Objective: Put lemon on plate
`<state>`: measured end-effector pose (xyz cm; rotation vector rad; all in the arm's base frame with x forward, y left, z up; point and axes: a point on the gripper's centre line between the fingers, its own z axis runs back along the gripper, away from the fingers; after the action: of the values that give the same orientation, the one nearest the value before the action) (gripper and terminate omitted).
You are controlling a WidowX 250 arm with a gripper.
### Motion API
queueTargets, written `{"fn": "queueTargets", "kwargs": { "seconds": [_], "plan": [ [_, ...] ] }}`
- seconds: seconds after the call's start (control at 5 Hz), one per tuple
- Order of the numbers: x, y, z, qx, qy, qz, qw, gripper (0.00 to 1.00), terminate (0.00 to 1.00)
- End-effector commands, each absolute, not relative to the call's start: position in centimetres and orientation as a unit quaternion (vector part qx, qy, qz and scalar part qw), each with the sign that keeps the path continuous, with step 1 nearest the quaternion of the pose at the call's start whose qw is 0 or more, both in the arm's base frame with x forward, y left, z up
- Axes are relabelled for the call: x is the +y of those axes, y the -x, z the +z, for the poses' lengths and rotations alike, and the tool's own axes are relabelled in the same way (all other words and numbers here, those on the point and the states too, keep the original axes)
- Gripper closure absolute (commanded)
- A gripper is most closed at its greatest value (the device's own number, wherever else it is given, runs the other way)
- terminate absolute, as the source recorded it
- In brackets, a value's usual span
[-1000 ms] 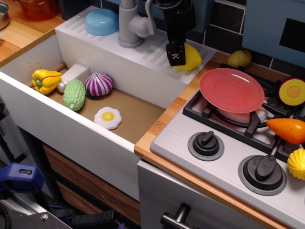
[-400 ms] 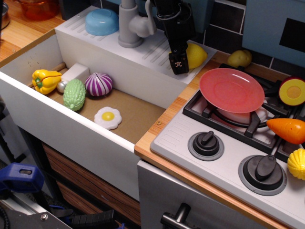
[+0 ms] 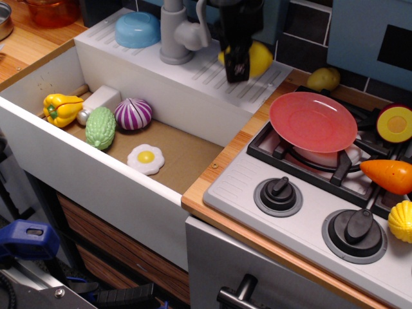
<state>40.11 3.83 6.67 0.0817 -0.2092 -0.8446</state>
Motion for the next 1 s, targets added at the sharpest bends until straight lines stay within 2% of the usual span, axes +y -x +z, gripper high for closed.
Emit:
{"fn": "queueTargets", "kwargs": {
  "seconds": [0.0, 0.2, 0.4, 0.6, 0.8],
  "plan": [
    [-0.5, -37.3, 12.9, -0.129, -0.074, -0.356, 0.922, 1.0, 0.0],
    [-4.4, -36.0, 12.8, -0.133, -0.041, -0.29, 0.947, 1.0, 0.0],
    [-7.2, -35.6, 11.1, -0.145, -0.046, -0.272, 0.95, 1.0, 0.0],
    [-7.3, -36.3, 10.1, -0.146, -0.025, -0.274, 0.95, 1.0, 0.0],
    [-7.1, -36.4, 9.4, -0.154, -0.017, -0.278, 0.948, 0.0, 0.0]
  ]
}}
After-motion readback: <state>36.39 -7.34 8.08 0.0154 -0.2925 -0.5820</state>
